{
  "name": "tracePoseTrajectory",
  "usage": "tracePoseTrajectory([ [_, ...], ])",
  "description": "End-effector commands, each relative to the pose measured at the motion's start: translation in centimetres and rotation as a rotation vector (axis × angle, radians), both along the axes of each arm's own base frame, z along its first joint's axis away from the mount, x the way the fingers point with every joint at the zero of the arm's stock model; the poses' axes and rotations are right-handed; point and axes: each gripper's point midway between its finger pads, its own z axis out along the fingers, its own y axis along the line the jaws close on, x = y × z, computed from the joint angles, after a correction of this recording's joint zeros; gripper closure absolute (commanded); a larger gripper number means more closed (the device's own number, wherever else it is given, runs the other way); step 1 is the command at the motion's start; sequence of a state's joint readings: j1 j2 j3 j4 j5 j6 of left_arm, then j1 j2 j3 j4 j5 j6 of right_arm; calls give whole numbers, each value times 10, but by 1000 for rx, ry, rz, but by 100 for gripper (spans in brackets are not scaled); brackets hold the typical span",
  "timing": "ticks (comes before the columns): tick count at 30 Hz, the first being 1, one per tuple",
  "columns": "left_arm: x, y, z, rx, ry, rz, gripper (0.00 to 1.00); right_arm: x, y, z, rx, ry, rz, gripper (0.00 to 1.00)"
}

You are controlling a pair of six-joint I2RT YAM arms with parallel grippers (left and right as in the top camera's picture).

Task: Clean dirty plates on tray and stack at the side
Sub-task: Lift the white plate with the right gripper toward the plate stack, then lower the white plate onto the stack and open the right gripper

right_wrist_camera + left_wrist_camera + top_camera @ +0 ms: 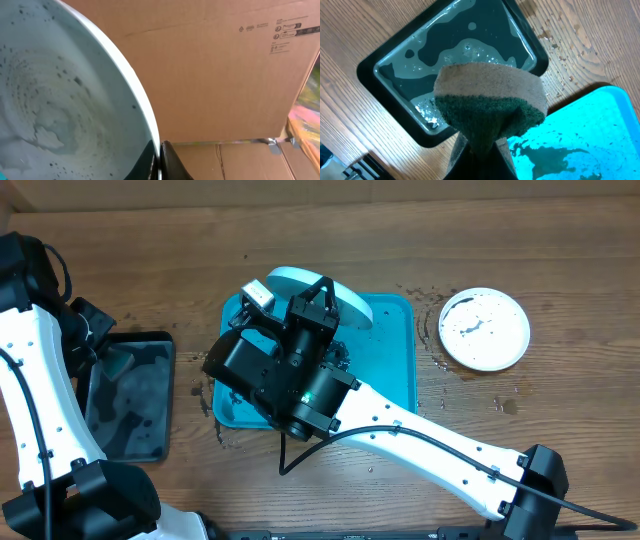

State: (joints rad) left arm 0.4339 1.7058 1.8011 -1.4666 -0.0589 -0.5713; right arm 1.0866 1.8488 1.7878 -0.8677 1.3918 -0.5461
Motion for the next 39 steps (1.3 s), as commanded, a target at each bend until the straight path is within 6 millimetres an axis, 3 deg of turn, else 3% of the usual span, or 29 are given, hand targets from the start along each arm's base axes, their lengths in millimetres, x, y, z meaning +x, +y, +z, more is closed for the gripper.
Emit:
tracePoseTrajectory([
  [1, 0, 0, -2, -12, 1, 14, 96, 2, -3, 7, 103, -27, -11, 96],
  [3, 0, 0, -2, -12, 1, 13, 96, 7, -5, -1, 163, -3, -10, 96],
  [6, 0, 0, -3, -12, 2, 10, 96, 16, -15, -32, 320, 108, -29, 96],
  [9, 0, -1, -3, -12, 3, 10, 96, 20, -26, -89, 531, 427, -55, 96],
  [12, 0, -1, -3, -13, 2, 10, 96, 28, -49, -124, 793, 675, -153, 96],
  [17, 0, -1, -3, -13, 2, 10, 96, 48, -106, -140, 1217, 926, -293, 96],
  [19, 0, -1, -3, -17, 0, 9, 96, 53, -139, -142, 1316, 943, -370, 96],
  [20, 0, -2, -3, -19, -1, 9, 96, 57, -182, -147, 1373, 915, -479, 96],
  [23, 0, -2, -3, -19, -2, 9, 96, 58, -246, -159, 1440, 849, -637, 96],
  [24, 0, -2, -3, -19, -2, 9, 96, 56, -279, -169, 1478, 809, -719, 96],
  [29, 0, -2, -3, -19, -2, 9, 96, 50, -348, -198, 1562, 693, -858, 96],
  [33, 1, -1, -2, -17, -6, 9, 96, 44, -387, -218, 1634, 589, -954, 96],
  [39, 3, 0, -2, -14, -12, 9, 96, 39, -390, -237, 1641, 583, -972, 93],
])
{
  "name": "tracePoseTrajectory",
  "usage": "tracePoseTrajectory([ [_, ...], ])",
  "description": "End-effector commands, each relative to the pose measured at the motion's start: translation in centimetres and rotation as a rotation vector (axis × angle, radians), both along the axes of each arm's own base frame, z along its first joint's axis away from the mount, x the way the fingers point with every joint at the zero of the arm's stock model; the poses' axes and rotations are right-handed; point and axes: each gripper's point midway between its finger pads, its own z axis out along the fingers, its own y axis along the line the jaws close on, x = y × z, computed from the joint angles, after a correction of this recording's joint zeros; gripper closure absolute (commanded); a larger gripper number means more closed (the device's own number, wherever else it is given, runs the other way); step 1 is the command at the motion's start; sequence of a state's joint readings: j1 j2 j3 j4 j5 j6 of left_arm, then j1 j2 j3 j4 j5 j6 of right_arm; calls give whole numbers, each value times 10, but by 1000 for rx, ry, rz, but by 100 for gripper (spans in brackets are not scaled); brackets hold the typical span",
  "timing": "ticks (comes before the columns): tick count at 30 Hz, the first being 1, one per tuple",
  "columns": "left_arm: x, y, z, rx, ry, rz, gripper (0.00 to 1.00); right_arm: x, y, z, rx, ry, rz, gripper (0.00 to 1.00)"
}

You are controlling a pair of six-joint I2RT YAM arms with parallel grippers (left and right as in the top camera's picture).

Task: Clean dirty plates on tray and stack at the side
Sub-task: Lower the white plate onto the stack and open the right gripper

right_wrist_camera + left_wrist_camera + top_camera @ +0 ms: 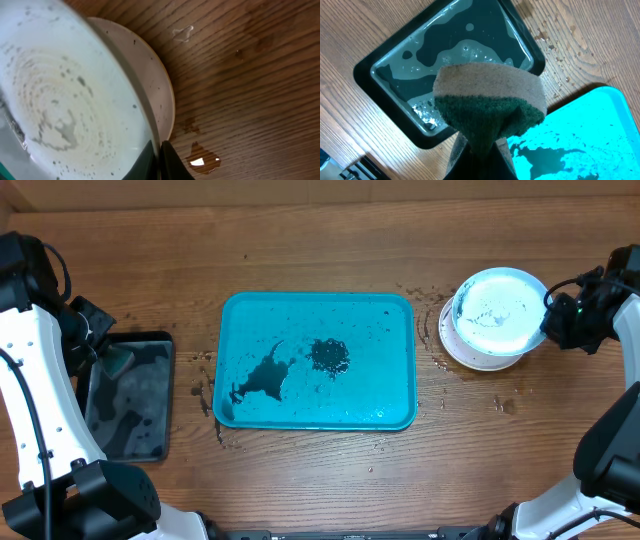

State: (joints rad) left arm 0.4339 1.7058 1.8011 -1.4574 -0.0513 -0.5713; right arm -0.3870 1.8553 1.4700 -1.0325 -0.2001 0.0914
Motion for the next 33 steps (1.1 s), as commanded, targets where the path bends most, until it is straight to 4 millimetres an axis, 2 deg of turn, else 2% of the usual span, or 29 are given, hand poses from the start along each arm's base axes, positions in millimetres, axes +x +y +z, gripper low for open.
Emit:
tracePoseTrajectory([
  [1, 1, 0, -3, -11, 0, 10, 96, -1, 10, -7, 25, -7, 0, 93],
  [5, 1, 0, -3, -11, 1, 10, 96, -4, 11, -13, 40, 4, -41, 96],
  [6, 1, 0, -3, -12, 2, 10, 96, -3, 13, -13, 50, 2, -44, 89],
  [8, 1, 0, -4, -12, 3, 10, 96, -1, 20, -11, 92, -12, -33, 59],
  [11, 3, 1, -4, -10, -3, 10, 96, 2, 39, -6, 180, -30, -5, 50],
  [15, 4, 1, -6, -9, -5, 10, 96, 0, 68, 2, 299, -35, 41, 50],
  [18, 8, 4, -11, -3, -17, 10, 96, 0, 102, 14, 420, -53, 124, 67],
  [19, 12, 5, -21, -1, -21, 10, 96, -3, 125, 20, 480, -53, 182, 67],
  [20, 13, 6, -28, -1, -19, 10, 96, -5, 137, 23, 498, -46, 209, 67],
  [21, 12, 10, -42, 4, -8, 17, 96, -11, 158, 22, 507, -15, 260, 66],
  [27, 8, 24, -92, 0, 27, 57, 96, -28, 225, 22, 510, 40, 449, 64],
  [31, 4, 34, -118, -7, 52, 82, 96, -41, 271, 23, 505, 49, 584, 63],
  [33, 3, 38, -128, -15, 64, 93, 96, -47, 286, 23, 504, 53, 628, 62],
])
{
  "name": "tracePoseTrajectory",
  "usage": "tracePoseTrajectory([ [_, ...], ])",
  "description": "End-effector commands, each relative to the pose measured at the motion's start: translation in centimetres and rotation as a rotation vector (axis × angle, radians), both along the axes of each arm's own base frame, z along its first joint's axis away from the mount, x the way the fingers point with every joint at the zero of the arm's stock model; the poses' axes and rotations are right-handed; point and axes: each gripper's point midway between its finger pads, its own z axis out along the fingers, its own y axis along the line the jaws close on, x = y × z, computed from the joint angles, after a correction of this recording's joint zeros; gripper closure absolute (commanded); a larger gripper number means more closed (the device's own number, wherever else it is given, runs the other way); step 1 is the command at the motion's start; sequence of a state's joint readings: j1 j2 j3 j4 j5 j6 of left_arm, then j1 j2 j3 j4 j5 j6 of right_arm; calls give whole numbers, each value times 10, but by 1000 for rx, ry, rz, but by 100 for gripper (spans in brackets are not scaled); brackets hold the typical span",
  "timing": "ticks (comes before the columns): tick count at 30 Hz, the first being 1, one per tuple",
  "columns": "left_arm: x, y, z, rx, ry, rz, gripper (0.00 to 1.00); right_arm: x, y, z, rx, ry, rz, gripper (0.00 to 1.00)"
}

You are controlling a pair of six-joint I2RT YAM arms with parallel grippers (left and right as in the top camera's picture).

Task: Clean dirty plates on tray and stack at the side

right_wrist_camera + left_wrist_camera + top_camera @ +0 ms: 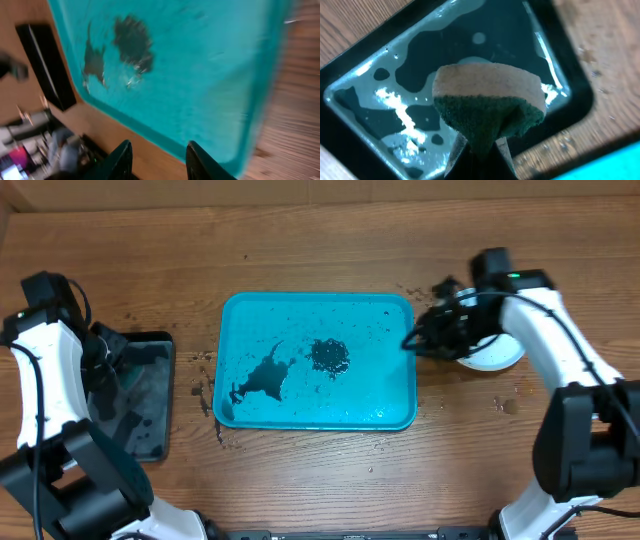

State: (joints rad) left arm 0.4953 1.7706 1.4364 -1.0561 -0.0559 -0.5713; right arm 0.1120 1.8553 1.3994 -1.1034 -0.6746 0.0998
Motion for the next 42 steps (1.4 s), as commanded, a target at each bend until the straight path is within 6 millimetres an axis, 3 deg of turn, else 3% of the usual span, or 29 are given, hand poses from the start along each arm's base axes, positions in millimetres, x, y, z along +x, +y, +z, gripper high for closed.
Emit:
tracePoseTrajectory([
  [1, -8, 9, -22, -13, 48, 36, 96, -11, 31, 9, 24, -41, 96, 62],
  [5, -9, 10, -39, -49, 82, 37, 96, -19, 50, 11, 23, -29, 120, 60],
  [8, -10, 10, -51, -62, 109, 34, 81, -21, 55, 17, 27, -36, 114, 58],
  [10, -9, 10, -55, -64, 116, 26, 81, -21, 55, 24, 31, -54, 114, 56],
  [14, -10, 10, -63, -74, 133, 26, 79, -24, 54, 51, 47, -130, 114, 50],
  [17, -10, 11, -64, -71, 136, 20, 69, -29, 52, 80, 64, -215, 112, 45],
  [22, -5, 12, -49, -75, 121, 21, 62, -35, 32, 116, -26, -352, 49, 39],
  [25, -4, 12, -27, -81, 126, 20, 61, -43, 20, 140, -62, -434, 9, 37],
  [27, 5, 5, 1, -124, 84, -41, 59, -55, 16, 162, -54, -504, -2, 36],
  [30, 27, -20, 39, -232, -65, -202, 52, -71, 7, 186, -55, -575, -37, 34],
  [33, 36, -43, 78, -288, -210, -320, 42, -88, -5, 202, -80, -632, -67, 34],
  [39, 15, -75, 145, -211, -352, -452, 18, -129, -37, 222, -162, -729, -135, 33],
  [42, 0, -97, 178, -150, -417, -529, 15, -148, -43, 235, -148, -790, -150, 31],
])
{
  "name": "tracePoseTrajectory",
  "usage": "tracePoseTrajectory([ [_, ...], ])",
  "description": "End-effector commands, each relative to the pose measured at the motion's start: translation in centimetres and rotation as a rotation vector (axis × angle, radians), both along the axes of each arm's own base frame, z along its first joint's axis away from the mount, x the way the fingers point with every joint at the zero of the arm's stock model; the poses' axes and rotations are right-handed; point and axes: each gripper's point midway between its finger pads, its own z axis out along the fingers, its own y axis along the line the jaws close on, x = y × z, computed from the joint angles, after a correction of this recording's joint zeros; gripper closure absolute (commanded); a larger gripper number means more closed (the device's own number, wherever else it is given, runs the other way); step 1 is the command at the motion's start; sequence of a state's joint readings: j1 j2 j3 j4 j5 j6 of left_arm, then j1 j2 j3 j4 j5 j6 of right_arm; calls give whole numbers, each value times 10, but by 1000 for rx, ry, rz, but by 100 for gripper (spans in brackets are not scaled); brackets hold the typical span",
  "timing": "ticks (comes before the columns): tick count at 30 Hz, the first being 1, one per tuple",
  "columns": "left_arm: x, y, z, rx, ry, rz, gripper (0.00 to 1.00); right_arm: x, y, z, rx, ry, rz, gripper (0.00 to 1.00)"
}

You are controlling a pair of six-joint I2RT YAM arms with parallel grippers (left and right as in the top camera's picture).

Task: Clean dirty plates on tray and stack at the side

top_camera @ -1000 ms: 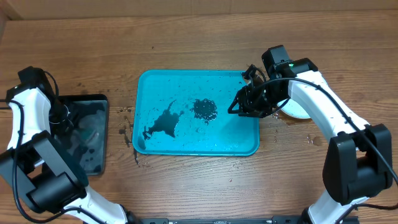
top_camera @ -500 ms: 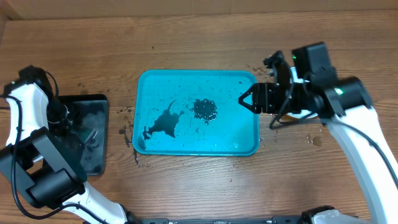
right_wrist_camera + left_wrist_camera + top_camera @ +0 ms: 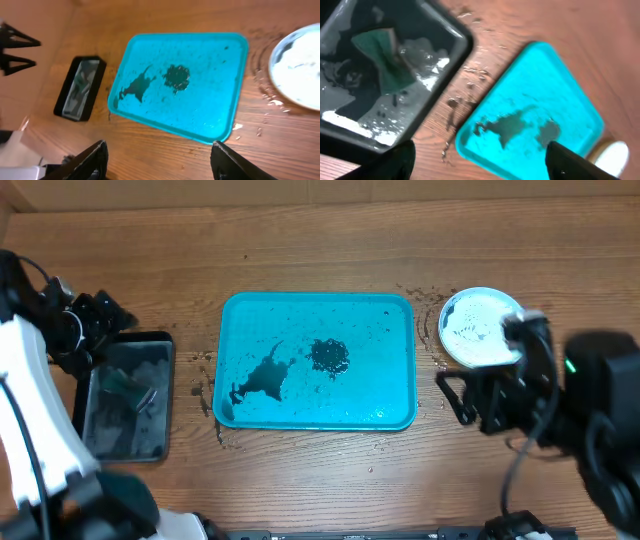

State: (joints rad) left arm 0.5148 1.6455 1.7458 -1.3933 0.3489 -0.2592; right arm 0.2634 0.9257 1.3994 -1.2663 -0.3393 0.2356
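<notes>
The teal tray (image 3: 318, 360) holds only dark wet smears and crumbs, no plate. White plates (image 3: 482, 329) lie stacked on the table right of it, also seen as plates (image 3: 300, 67) in the right wrist view. A green sponge (image 3: 384, 56) lies in the black water basin (image 3: 125, 435). My left gripper (image 3: 105, 320) is open at the basin's far edge, empty. The right gripper (image 3: 452, 398) is open in front of the plates, empty.
Water drops and crumbs dot the wood between tray and basin (image 3: 470, 82) and round the plates. A cardboard wall runs along the table's far edge. In the right wrist view the left arm's fingers (image 3: 15, 50) show beyond the basin (image 3: 80, 89).
My left gripper was shut on the sponge over the basin; now the sponge lies in the basin and the gripper is open and higher. The right gripper has moved from the tray's right edge to in front of the plates.
First my right gripper held a white plate above the tray while the left held the sponge by the basin. Then the plate was over the other plate at the right. Then it lay there and the right gripper was open. Now both grippers are open and empty.
</notes>
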Motion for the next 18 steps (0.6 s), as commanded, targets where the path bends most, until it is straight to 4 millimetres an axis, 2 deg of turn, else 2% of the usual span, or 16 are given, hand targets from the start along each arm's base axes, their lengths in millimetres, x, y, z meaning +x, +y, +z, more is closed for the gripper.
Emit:
tracePoseTrajectory([
  [1, -13, -40, 60, 68, -191, -153, 15, -17, -13, 15, -10, -92, -44, 29],
  [4, -29, -72, 85, 116, -280, -250, 14, -31, -25, 21, -24, -145, -80, 23],
  [5, -35, -85, 91, 128, -306, -293, 12, -35, -31, 21, -36, -161, -101, 2],
  [6, -42, -99, 96, 142, -333, -346, 9, -37, -35, 20, -45, -171, -116, 0],
  [8, -58, -125, 101, 171, -381, -456, 2, -43, -41, 17, -57, -184, -137, 0],
  [10, -74, -141, 102, 214, -410, -515, 0, -48, -42, 11, -57, -183, -137, 0],
  [13, -93, -152, 105, 272, -465, -559, 0, -48, -43, 6, -62, -176, -139, 0],
  [18, -119, -157, 125, 326, -582, -562, 0, -41, -41, 10, -54, -205, -143, 0],
])
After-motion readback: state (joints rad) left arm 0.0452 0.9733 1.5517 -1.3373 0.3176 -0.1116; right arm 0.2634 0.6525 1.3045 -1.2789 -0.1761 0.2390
